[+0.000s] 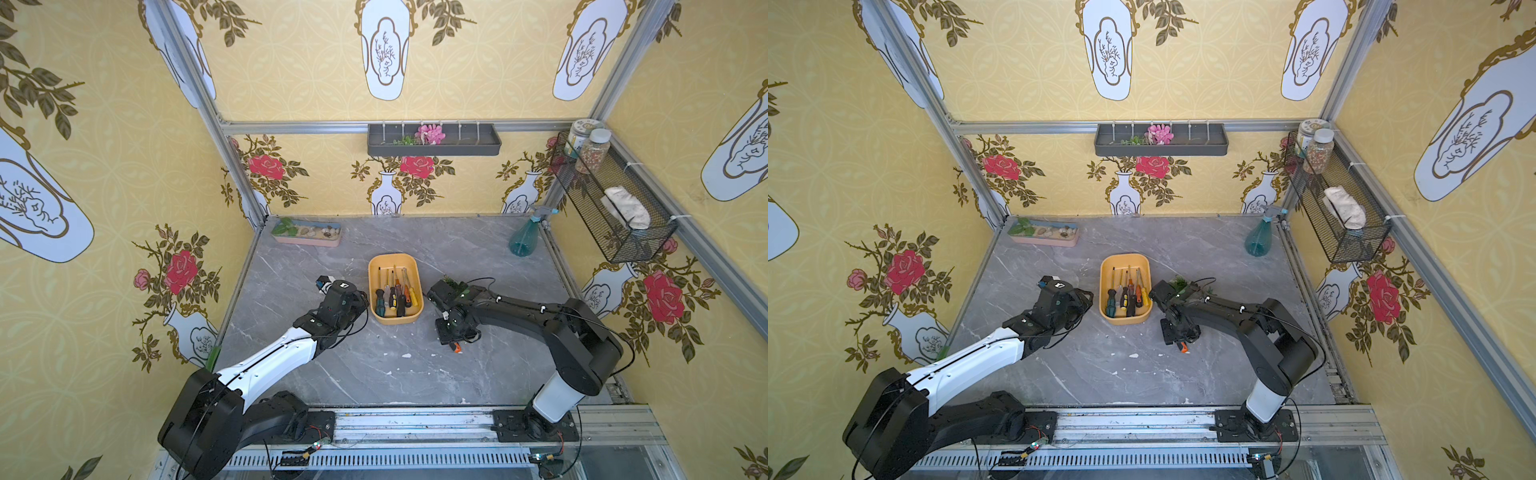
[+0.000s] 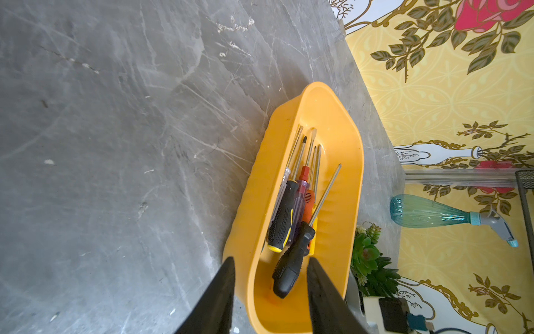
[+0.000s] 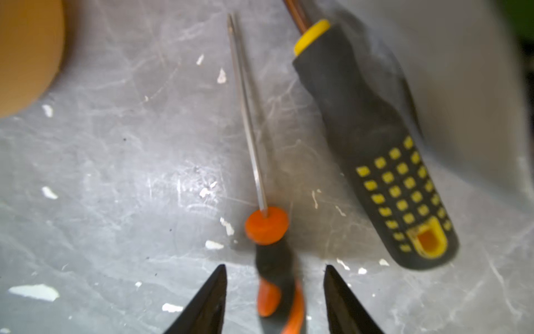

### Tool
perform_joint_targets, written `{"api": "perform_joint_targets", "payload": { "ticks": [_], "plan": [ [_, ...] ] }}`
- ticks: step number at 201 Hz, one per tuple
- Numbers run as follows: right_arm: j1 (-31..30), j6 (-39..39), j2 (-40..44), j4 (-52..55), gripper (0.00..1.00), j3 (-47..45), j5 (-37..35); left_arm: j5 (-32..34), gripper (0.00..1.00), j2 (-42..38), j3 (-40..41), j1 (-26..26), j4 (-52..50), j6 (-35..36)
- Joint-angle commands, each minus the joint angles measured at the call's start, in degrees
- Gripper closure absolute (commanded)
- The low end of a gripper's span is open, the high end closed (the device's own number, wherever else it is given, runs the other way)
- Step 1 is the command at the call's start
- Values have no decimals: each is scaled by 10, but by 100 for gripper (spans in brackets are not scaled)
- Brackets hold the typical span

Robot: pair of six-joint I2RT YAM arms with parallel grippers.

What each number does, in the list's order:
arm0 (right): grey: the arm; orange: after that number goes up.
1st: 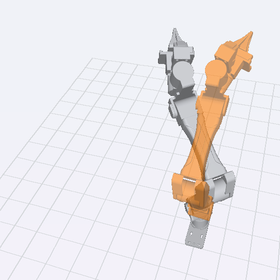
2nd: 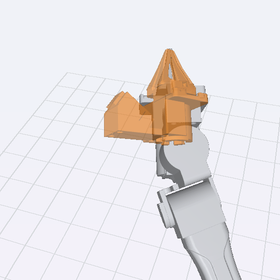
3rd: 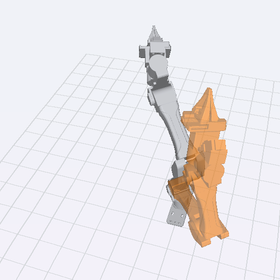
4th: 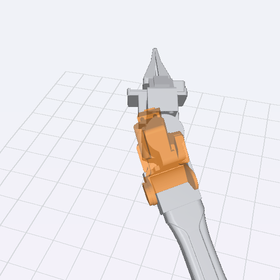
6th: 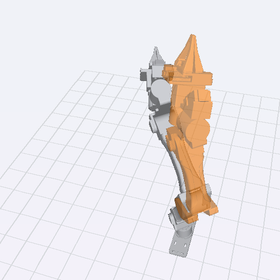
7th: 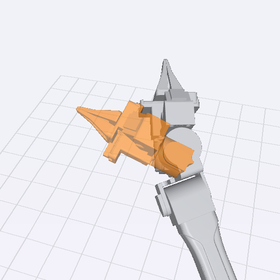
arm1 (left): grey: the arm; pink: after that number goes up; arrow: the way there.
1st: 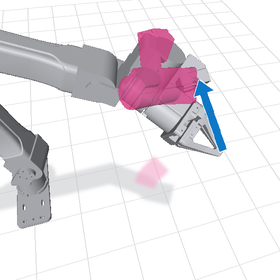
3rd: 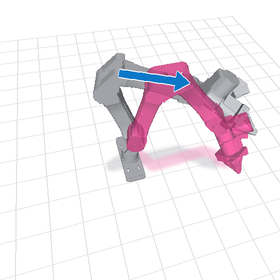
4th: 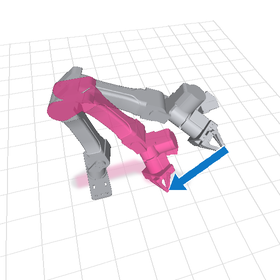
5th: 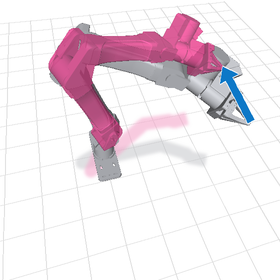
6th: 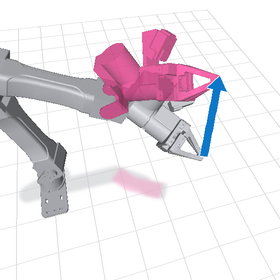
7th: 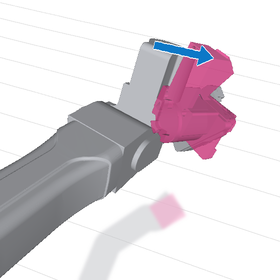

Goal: Put the screwdriver on the desktop into the storage box
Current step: Pick up the screwdriver from the center of the board.

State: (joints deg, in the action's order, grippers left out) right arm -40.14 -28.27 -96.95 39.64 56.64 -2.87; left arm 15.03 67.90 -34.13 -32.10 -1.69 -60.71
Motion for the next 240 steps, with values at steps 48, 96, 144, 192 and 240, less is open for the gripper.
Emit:
{"api": "perform_joint_targets", "payload": {
  "ticks": [48, 96, 144, 192, 240],
  "plan": [
    [-12, -17, -50, 10, 65, 38, -28, -5, 57, -11, 13, 1, 6, -10],
    [-13, -26, -70, 13, 75, 51, -34, 0, 57, -18, 15, 0, 1, -8],
    [-22, -36, -61, 34, 85, 47, -43, 1, 57, -15, 14, 1, 3, -7],
    [-53, -66, 5, 88, 88, 52, -47, 2, 57, -12, 13, 1, 3, -6],
    [-97, -117, 56, 138, 89, 108, -45, 5, 57, -8, 9, 2, 1, -8]
  ]
}}
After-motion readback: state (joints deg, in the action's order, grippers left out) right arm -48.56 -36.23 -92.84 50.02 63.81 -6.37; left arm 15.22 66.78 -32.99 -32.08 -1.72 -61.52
